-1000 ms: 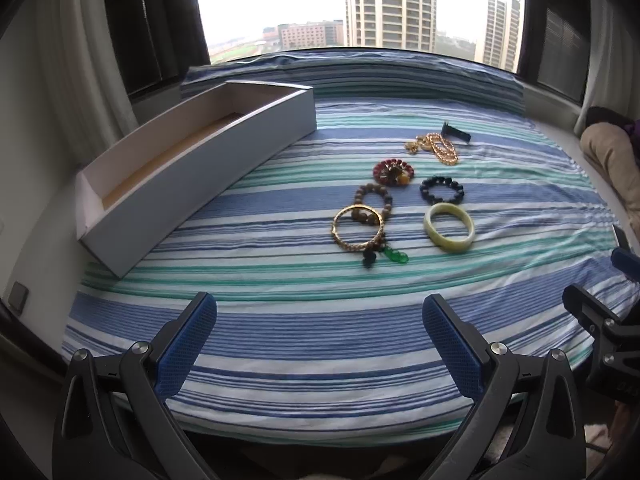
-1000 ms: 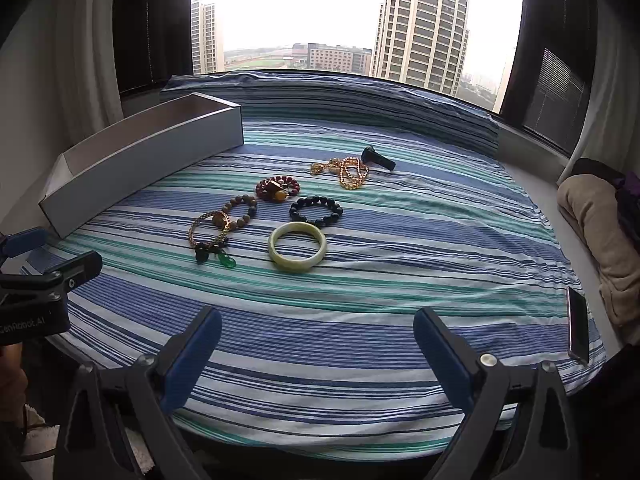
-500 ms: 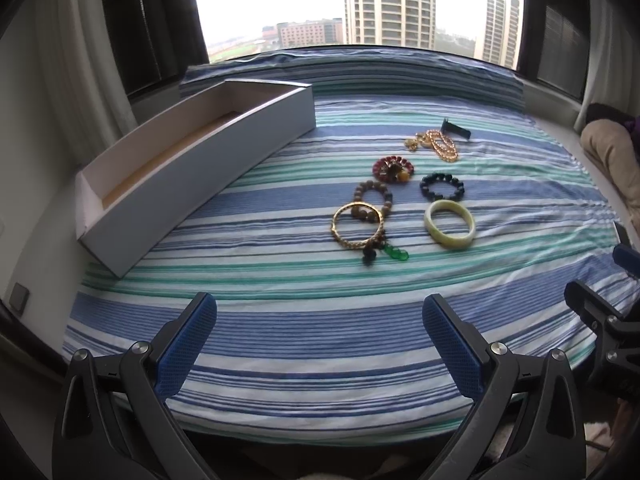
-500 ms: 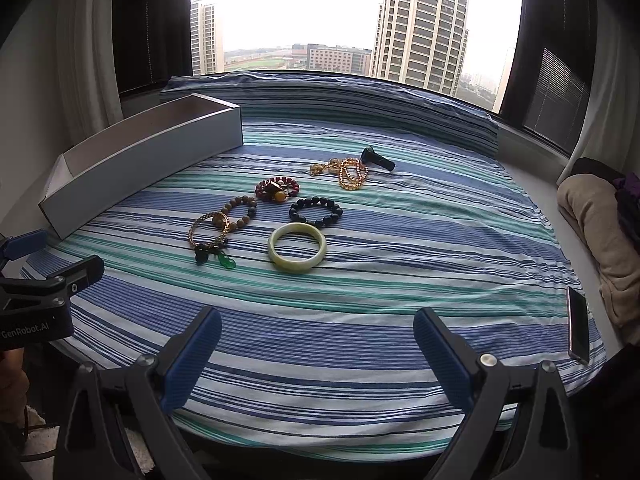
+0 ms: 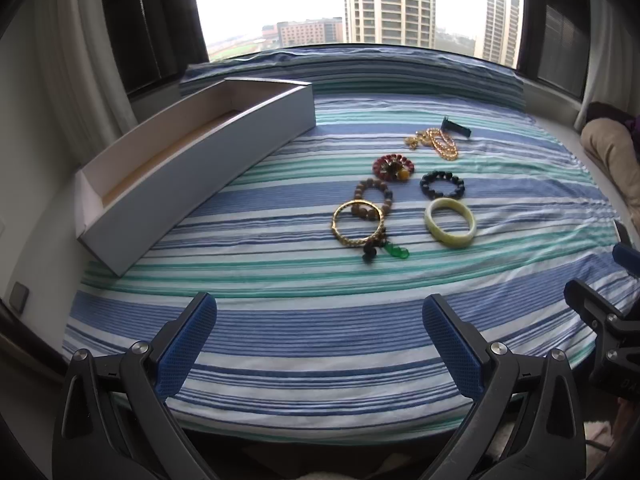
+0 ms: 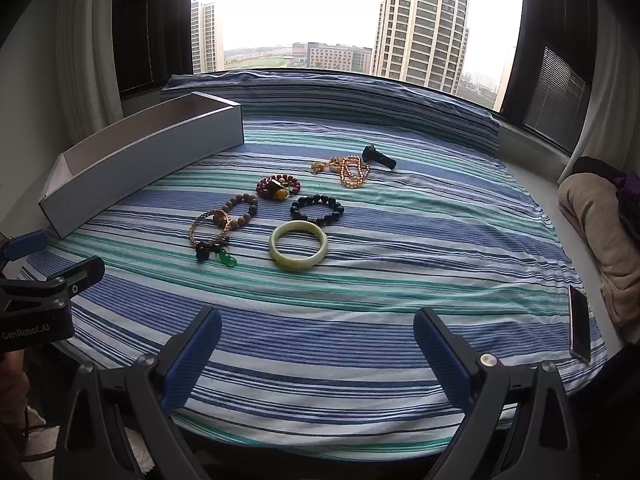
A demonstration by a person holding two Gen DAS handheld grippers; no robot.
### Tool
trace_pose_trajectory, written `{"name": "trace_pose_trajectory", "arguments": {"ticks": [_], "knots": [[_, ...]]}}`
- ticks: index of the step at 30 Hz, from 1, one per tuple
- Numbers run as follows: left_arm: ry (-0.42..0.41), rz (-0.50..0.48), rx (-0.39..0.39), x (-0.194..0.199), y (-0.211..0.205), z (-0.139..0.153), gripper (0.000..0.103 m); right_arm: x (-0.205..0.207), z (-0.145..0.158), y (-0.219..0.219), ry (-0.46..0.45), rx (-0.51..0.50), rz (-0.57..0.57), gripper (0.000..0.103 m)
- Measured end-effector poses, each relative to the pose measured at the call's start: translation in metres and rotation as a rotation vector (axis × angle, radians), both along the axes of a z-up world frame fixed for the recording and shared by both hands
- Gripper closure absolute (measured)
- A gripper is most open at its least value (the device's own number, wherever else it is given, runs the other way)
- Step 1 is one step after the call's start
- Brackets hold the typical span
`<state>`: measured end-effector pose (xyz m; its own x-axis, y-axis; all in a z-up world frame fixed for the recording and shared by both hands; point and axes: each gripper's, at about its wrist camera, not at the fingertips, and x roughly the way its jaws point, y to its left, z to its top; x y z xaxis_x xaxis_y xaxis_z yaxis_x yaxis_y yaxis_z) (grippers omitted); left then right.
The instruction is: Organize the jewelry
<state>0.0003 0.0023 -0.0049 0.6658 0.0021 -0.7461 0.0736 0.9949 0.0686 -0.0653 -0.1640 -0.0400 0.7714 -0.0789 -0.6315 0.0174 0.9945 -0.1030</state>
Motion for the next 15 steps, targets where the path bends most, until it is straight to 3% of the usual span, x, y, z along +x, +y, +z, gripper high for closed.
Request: {"name": "trace_pose_trajectory", "arguments": {"ticks": [15], "knots": [[0.005, 0.009, -0.001, -0.0035, 0.0044, -0.0055, 0.001, -0.0006, 0.0005, -0.0002, -0.002, -0.002, -0.003, 0.004]]}}
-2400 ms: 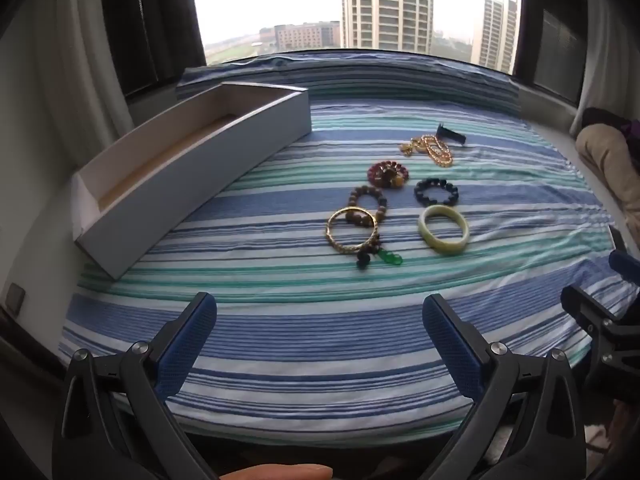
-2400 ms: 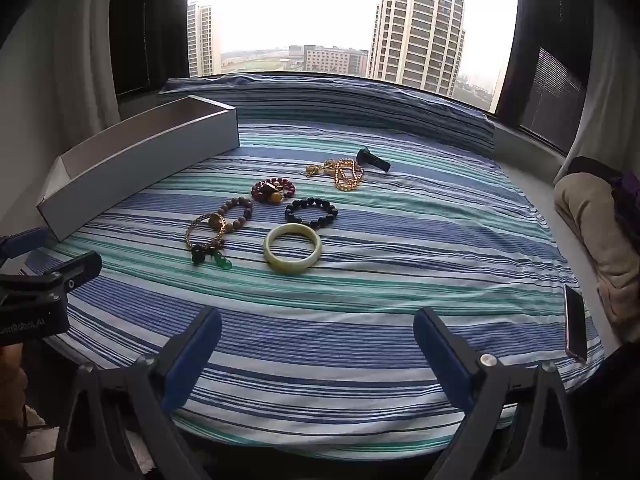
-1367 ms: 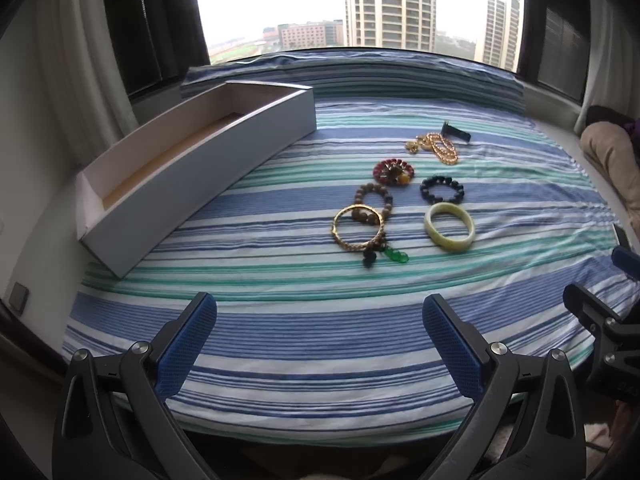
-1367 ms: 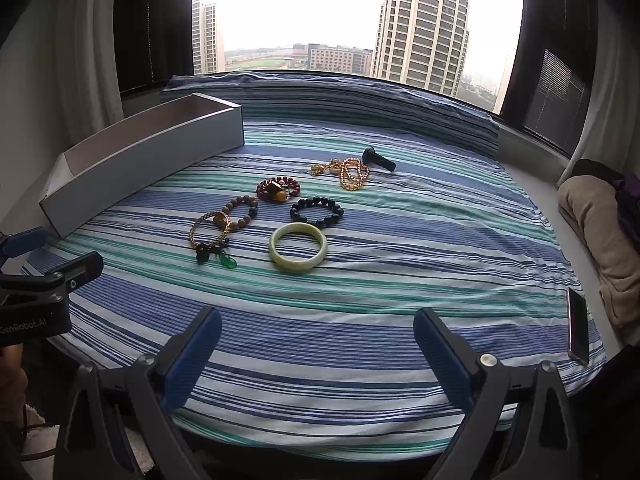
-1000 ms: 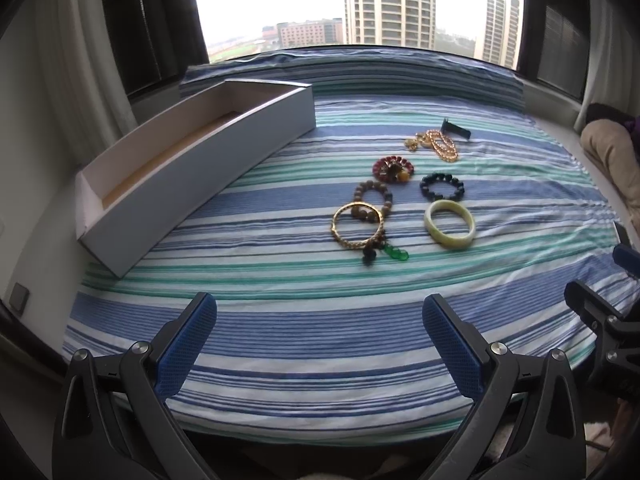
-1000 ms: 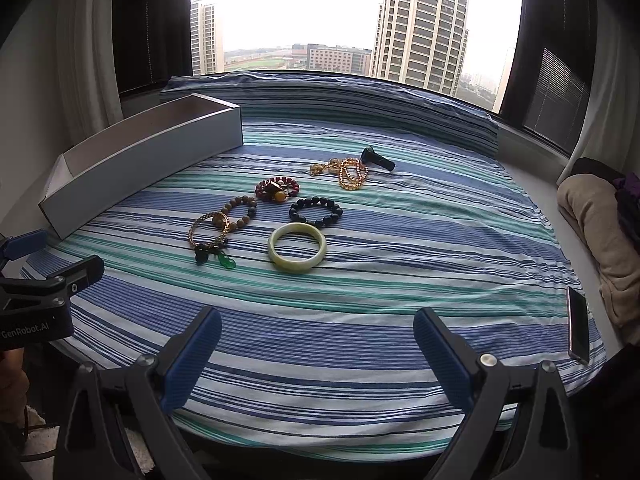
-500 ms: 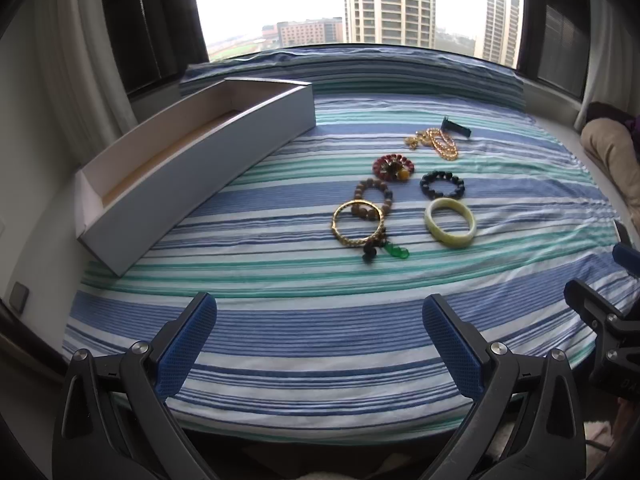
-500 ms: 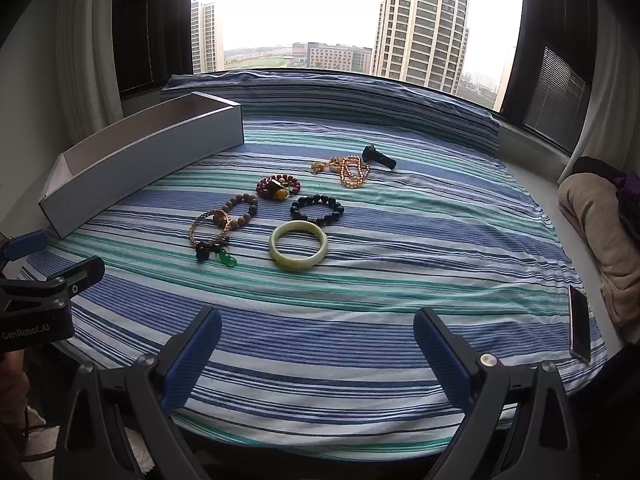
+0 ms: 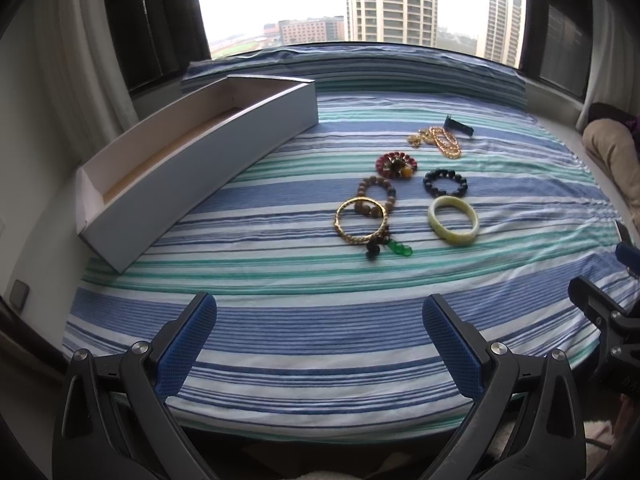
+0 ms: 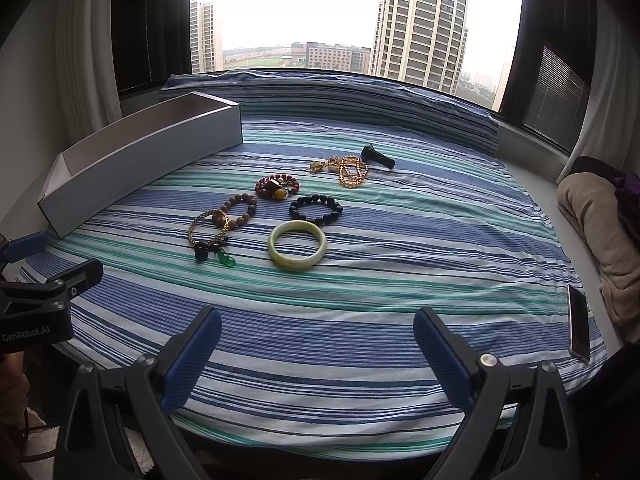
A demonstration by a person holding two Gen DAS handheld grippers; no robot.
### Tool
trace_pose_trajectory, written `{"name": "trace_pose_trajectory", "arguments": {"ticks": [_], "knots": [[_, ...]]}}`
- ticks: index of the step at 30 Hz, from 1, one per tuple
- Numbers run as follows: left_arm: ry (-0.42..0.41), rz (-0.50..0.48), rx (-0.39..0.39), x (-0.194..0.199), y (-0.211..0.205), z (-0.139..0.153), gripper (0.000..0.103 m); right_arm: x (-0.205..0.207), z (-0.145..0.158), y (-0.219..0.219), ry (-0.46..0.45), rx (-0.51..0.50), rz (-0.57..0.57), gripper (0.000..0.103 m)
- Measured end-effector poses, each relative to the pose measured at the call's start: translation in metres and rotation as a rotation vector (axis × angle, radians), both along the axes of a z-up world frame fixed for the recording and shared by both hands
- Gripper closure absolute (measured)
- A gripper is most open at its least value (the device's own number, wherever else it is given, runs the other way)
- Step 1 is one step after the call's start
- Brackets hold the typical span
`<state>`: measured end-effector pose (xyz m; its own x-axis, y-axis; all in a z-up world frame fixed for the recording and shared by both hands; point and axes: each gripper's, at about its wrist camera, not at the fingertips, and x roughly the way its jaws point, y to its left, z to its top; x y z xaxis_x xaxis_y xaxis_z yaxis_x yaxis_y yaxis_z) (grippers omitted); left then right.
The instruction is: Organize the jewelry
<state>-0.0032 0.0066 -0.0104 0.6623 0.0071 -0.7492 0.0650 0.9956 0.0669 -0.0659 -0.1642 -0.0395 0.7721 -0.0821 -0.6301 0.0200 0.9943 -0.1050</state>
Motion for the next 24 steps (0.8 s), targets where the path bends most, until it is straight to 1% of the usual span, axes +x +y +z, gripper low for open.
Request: {"name": "trace_pose_trajectory", "arguments": {"ticks": [8, 17, 24], "knots": [[0.020, 0.005, 0.011, 0.0028, 0.0002, -0.0035, 0.001, 0.0006, -0.0006, -0.0034, 0.005, 0.006, -0.002, 0.004], [0.022, -0.016, 0.029, 0.0045, -0.0044, -0.0023, 0.001, 0.0020, -0.0019, -0.0064, 0.008, 0.014, -0.007, 0.004], [0.043, -0.020, 0.019, 0.0072, -0.0017, -0.0063, 0.001, 0.0028, -0.0025, -0.0068, 0.013, 0.013, -0.006, 0.004]]}}
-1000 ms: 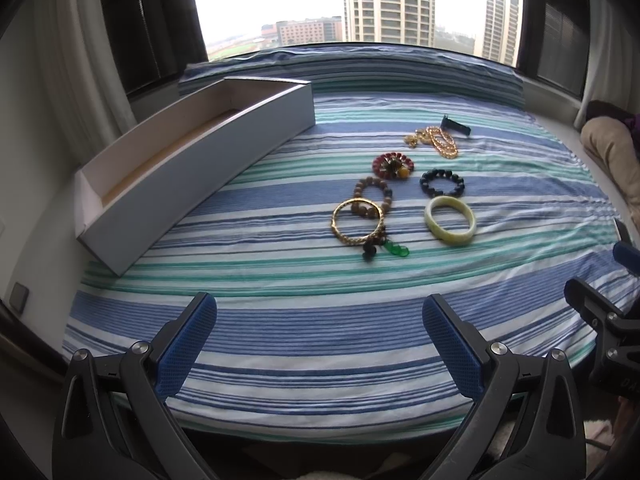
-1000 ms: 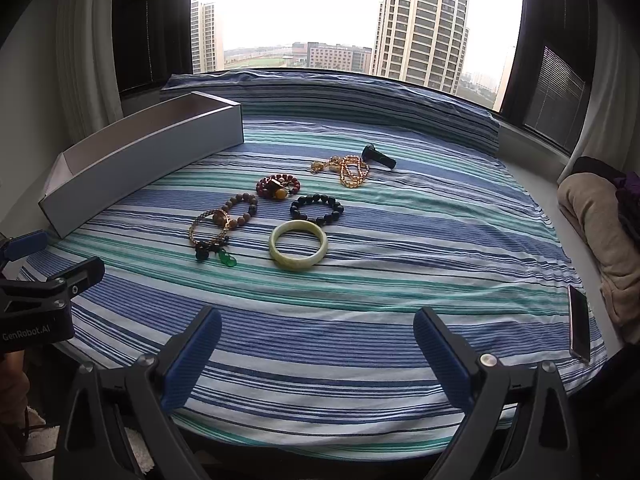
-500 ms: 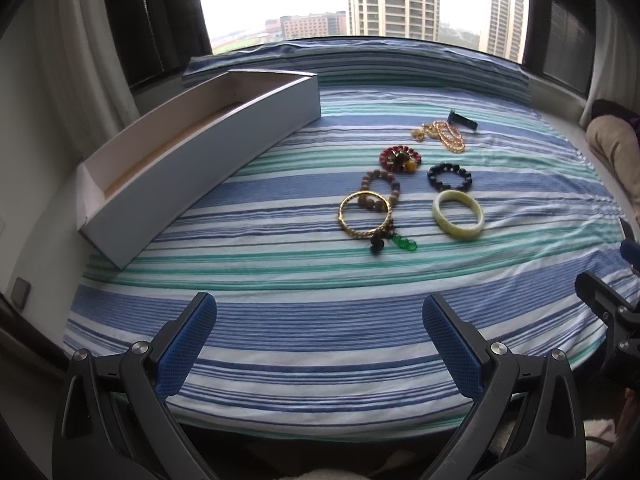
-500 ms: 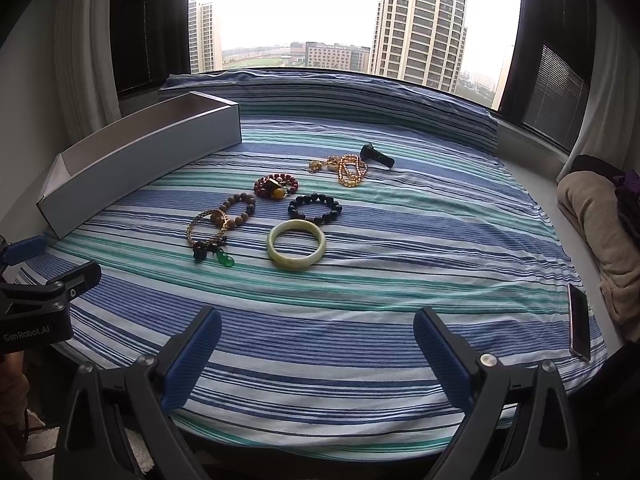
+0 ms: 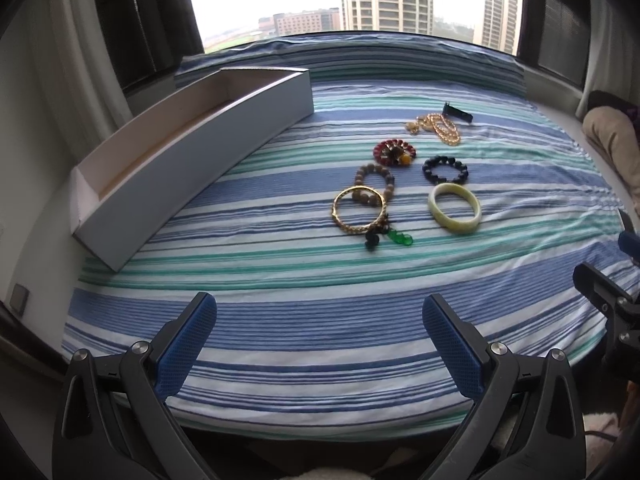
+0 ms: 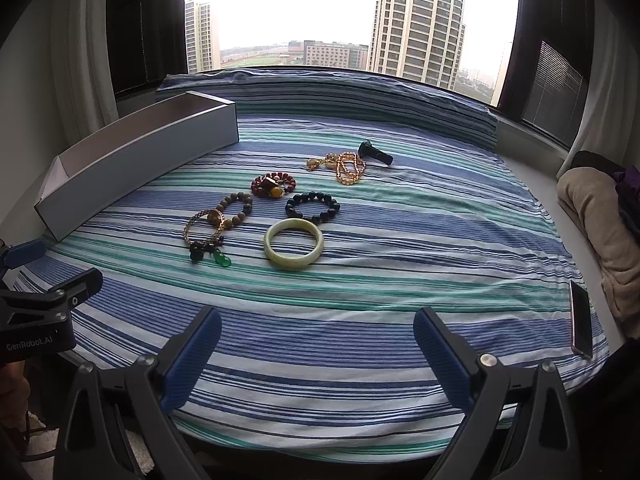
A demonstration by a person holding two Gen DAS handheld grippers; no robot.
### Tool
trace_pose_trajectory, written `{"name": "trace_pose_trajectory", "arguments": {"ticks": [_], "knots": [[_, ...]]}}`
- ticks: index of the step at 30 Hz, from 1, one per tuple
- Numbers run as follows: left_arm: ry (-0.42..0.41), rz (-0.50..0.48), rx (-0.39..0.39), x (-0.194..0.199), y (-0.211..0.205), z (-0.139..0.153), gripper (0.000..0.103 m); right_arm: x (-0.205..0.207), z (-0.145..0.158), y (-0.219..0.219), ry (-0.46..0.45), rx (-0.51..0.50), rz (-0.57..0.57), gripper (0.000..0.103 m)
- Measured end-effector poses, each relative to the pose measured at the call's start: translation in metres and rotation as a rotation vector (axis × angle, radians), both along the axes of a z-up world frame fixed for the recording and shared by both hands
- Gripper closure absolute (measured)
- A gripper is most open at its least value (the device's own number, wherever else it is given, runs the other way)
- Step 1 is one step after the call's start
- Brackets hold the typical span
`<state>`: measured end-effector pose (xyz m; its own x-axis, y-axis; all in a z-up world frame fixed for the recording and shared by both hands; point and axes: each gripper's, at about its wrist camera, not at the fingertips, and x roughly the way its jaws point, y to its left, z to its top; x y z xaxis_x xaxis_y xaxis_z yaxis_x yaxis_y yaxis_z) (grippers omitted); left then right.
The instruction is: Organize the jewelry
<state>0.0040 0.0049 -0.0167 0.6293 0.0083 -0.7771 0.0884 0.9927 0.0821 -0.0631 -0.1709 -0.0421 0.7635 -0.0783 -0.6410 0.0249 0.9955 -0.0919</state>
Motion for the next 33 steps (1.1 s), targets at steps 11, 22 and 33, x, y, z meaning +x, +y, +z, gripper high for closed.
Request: {"name": "trace_pose_trajectory", "arguments": {"ticks": [11, 22, 33], "knots": [[0.021, -0.004, -0.008, 0.0015, -0.0005, -0.0042, 0.001, 0.0033, -0.0028, 0.0015, 0.009, -0.003, 0.003, 0.004], [0.021, -0.006, -0.003, 0.0007, -0.0009, -0.0045, 0.001, 0.0034, -0.0027, 0.0026, 0.010, -0.003, 0.002, 0.004], [0.028, -0.003, -0.001, 0.0009, -0.0007, -0.0058, 0.001, 0.0021, -0.0029, 0.0039, 0.010, -0.007, 0.002, 0.004]]}}
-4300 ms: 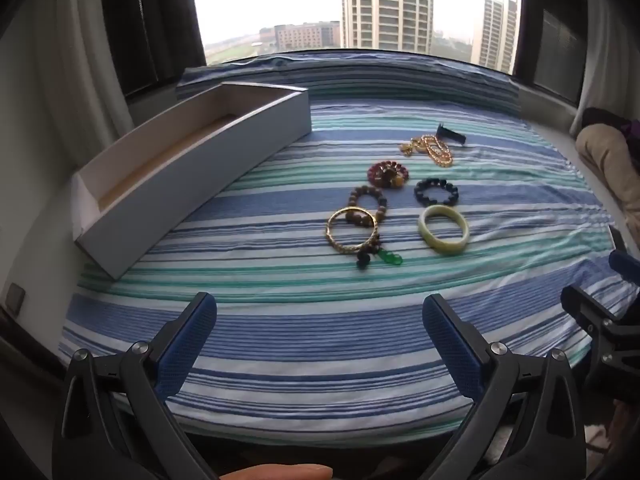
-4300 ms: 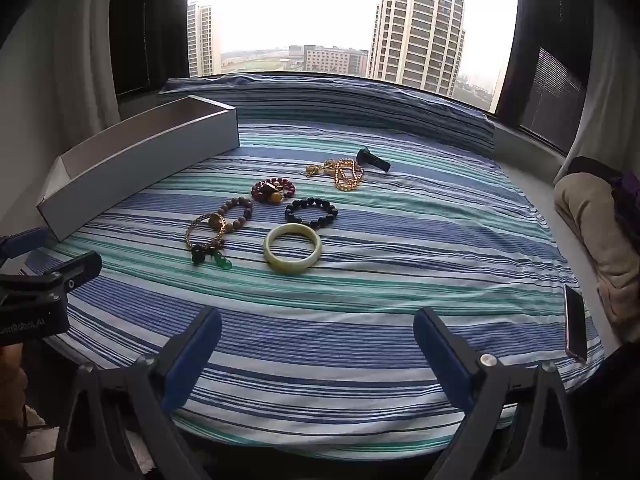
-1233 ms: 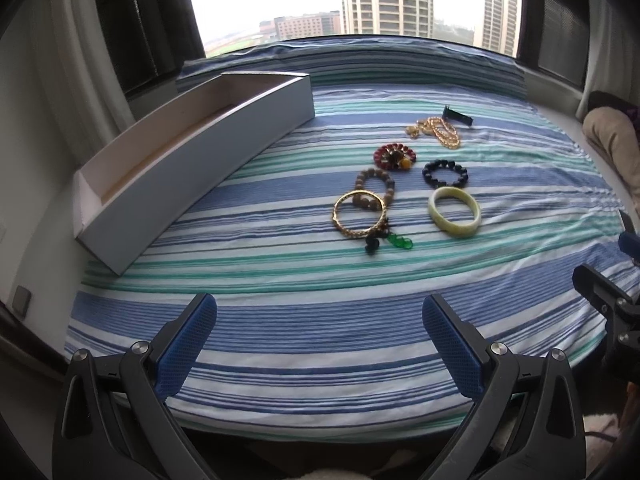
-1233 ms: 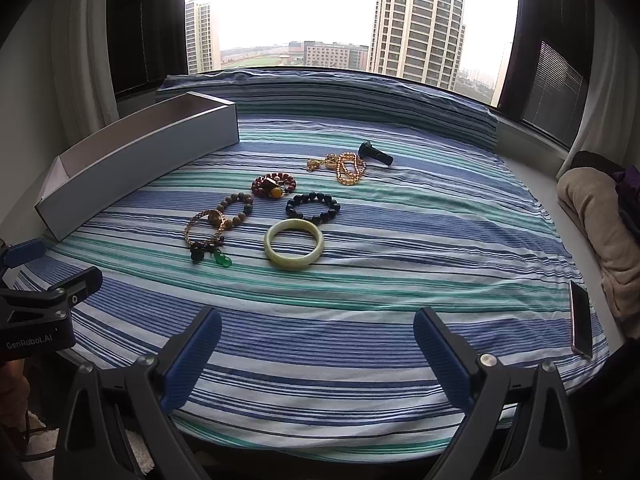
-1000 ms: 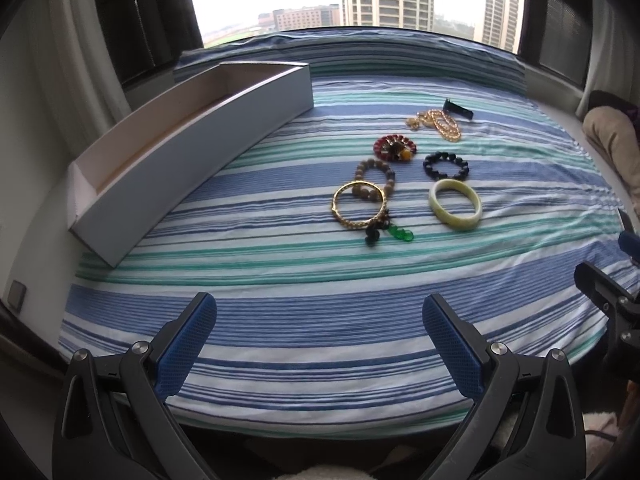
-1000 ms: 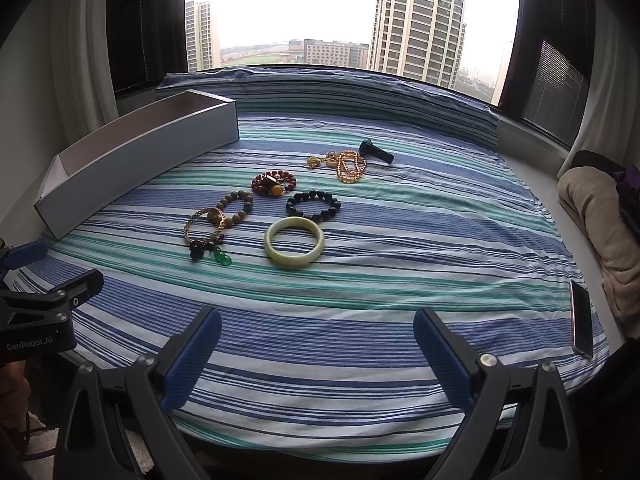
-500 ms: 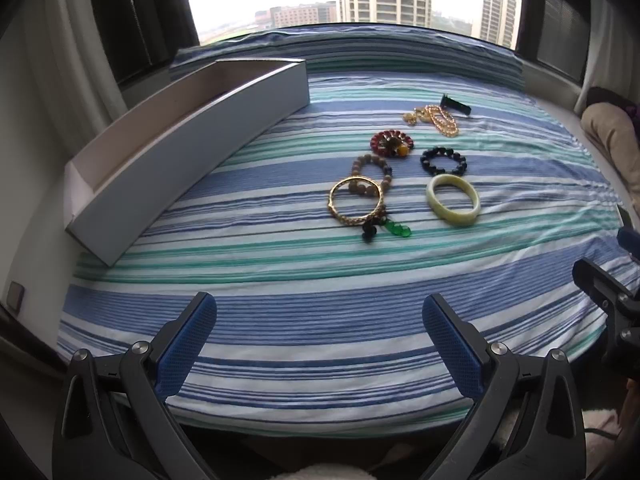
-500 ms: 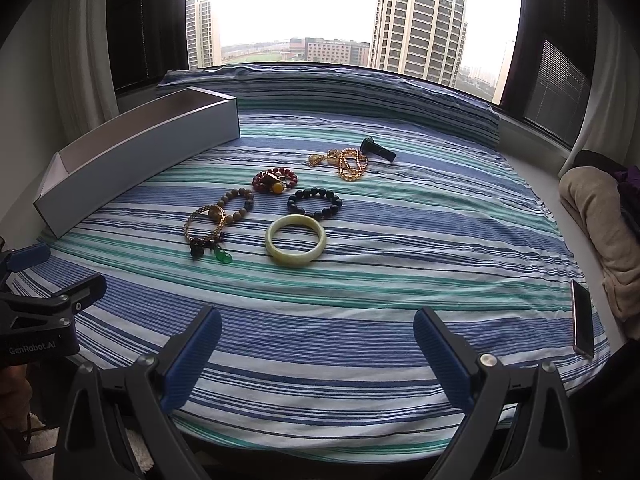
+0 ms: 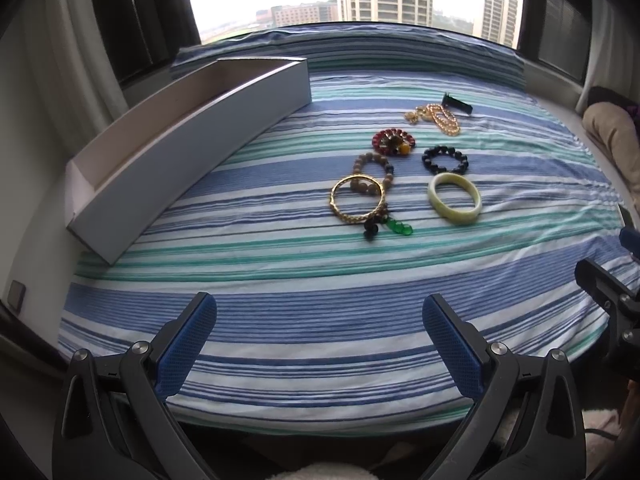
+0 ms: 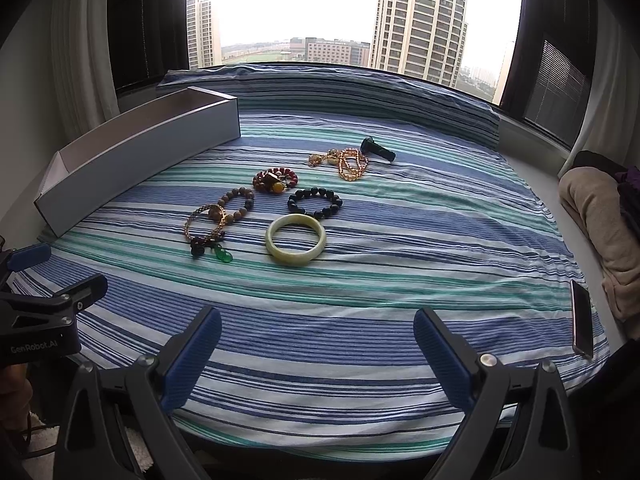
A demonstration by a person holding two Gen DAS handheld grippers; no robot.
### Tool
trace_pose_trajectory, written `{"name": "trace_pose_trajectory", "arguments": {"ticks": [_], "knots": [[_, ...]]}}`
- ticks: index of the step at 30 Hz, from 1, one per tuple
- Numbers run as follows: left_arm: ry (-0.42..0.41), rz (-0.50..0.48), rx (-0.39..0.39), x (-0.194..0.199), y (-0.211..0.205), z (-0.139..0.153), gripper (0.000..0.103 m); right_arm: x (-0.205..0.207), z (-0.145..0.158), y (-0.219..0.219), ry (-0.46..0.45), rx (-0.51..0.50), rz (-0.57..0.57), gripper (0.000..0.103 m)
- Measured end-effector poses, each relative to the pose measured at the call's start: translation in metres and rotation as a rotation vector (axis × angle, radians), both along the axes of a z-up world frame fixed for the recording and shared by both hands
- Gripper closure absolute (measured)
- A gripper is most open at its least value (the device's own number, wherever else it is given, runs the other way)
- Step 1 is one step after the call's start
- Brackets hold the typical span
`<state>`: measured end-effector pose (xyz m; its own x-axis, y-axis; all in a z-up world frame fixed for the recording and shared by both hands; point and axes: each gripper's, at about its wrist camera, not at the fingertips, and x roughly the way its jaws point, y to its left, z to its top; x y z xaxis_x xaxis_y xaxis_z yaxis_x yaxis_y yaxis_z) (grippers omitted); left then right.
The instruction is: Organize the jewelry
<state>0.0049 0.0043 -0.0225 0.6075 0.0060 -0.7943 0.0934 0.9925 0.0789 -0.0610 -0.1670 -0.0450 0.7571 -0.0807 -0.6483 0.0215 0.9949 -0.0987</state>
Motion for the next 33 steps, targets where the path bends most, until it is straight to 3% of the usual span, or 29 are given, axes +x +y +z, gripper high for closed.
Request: {"name": "trace_pose_trajectory", "arguments": {"ticks": [17, 33], "knots": [[-0.013, 0.007, 0.016, 0.0000, 0.0019, 0.0002, 0.001, 0.0021, -0.0005, 0.0014, 0.004, -0.010, 0.005, 0.004], [0.030, 0.019, -0.002, 0.0052, 0.0060, -0.0074, 0.001, 0.0041, -0.0021, 0.0022, 0.015, -0.006, 0.015, 0.004]]}}
